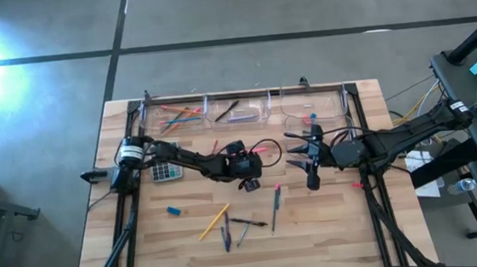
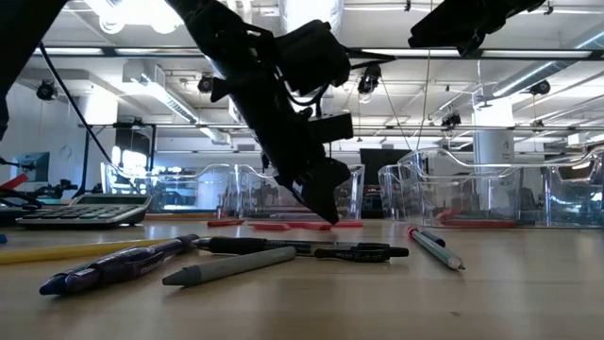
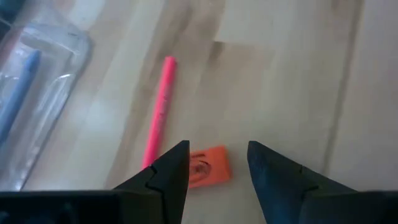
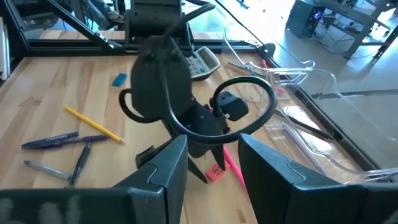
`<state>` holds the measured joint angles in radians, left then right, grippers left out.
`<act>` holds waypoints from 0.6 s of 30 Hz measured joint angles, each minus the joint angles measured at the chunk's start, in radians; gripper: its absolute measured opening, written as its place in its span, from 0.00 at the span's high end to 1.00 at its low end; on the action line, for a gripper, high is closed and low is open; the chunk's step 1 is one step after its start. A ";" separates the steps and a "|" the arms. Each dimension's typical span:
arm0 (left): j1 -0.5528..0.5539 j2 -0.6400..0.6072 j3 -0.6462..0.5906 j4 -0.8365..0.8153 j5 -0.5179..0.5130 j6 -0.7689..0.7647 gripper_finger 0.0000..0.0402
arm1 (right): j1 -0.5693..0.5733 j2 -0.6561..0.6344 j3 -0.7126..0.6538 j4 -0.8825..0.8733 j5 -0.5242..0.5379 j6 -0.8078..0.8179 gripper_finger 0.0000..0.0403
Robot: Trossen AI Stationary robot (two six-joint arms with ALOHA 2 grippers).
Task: Sort crayons/erasers/pens/pencils in bins
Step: Put the orange eraser into the top right transparent bin
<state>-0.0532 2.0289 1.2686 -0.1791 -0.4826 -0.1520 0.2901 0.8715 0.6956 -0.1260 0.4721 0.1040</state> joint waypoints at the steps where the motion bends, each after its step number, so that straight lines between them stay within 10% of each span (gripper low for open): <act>1: 0.003 0.000 0.000 0.004 -0.001 0.000 0.63 | 0.000 0.000 0.000 0.001 0.000 0.000 0.67; 18: 0.015 -0.001 -0.033 -0.013 -0.015 -0.026 0.63 | 0.000 0.001 0.000 0.001 0.000 -0.003 0.67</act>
<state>-0.0383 2.0281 1.2354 -0.1926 -0.4979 -0.1783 0.2901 0.8722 0.6956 -0.1249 0.4721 0.1010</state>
